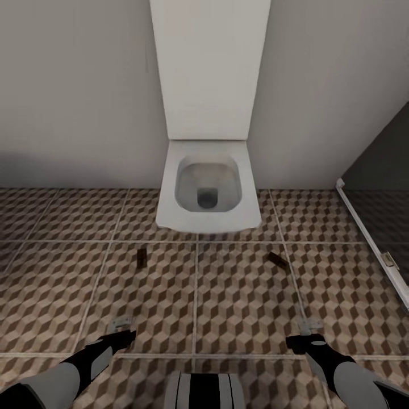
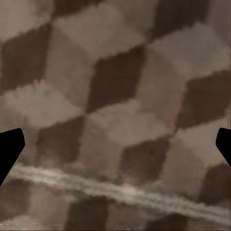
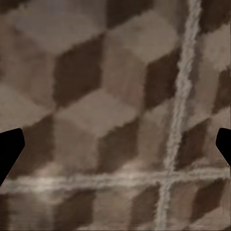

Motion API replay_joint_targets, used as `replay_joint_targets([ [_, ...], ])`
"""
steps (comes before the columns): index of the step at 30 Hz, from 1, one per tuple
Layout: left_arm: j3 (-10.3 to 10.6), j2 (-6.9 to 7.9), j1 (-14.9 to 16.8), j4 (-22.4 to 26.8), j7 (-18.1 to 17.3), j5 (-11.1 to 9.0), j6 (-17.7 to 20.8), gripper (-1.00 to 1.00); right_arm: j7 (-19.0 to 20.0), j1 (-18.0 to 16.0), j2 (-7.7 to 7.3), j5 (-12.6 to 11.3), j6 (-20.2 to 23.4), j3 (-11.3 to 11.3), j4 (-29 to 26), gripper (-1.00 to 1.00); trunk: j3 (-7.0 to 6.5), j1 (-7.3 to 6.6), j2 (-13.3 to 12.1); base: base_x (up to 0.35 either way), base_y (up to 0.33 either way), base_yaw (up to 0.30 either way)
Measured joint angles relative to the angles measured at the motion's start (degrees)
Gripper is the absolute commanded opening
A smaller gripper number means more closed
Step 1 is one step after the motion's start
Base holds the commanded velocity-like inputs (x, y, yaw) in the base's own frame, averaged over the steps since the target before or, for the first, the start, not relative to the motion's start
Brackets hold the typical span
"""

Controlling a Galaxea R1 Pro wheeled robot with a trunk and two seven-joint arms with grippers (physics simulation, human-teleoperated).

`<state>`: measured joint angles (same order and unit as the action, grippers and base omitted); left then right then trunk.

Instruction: Take the four mousetraps from the cabinet in the bathroom and place them on the bathroom floor. Make sure all four end up on the same floor surface, and ensure that at least two of them are either under or directly next to the same bathroom sink.

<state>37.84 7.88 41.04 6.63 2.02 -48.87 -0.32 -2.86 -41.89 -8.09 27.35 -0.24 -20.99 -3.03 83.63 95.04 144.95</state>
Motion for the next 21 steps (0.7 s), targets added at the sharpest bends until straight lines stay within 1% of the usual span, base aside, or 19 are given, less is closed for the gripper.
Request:
replay_joint_targets([
  [21, 0.00, -0.06, 0.00, -0.12, -0.03, 0.00, 0.00, 1.00, 0.01, 0.00, 0.00, 0.00, 0.00, 0.01, 0.08, 1.00, 0.00, 0.00, 0.00, -0.335, 0.000, 0.000],
])
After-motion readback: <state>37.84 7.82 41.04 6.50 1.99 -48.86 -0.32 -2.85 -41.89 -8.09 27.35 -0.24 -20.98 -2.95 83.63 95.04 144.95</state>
